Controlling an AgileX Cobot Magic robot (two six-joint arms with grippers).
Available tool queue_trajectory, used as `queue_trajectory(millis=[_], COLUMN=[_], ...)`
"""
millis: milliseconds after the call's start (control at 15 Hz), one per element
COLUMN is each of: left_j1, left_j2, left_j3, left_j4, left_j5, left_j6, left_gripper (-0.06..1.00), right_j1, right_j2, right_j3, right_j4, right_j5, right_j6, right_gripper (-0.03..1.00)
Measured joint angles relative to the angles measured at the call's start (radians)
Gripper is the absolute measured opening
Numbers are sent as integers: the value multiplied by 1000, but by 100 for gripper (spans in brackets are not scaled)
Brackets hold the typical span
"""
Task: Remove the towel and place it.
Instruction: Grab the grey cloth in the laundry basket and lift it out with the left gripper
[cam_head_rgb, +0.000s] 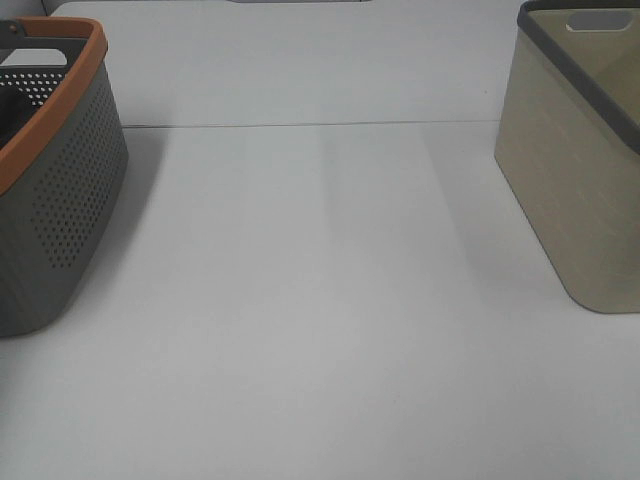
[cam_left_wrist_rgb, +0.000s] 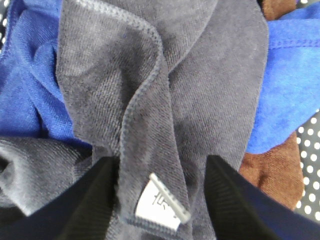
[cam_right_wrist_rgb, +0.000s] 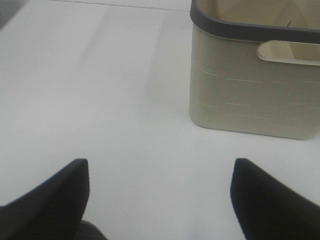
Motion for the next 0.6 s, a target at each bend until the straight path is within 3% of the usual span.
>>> queue_trajectory(millis=[400,467,600], left_j1=[0,0,0], left_j2=[1,1,1], left_j3=[0,0,0], left_j4=[-9,-9,-9], left_j5=[-22,-23,-23], left_j6=[17,31,34], left_gripper=[19,5,0], right_j1=[0,0,0], right_j2=[0,0,0], right_j3=[0,0,0], right_j4=[0,0,0], right_j5=[0,0,0], right_j6=[0,0,0], right_gripper=[74,74,74])
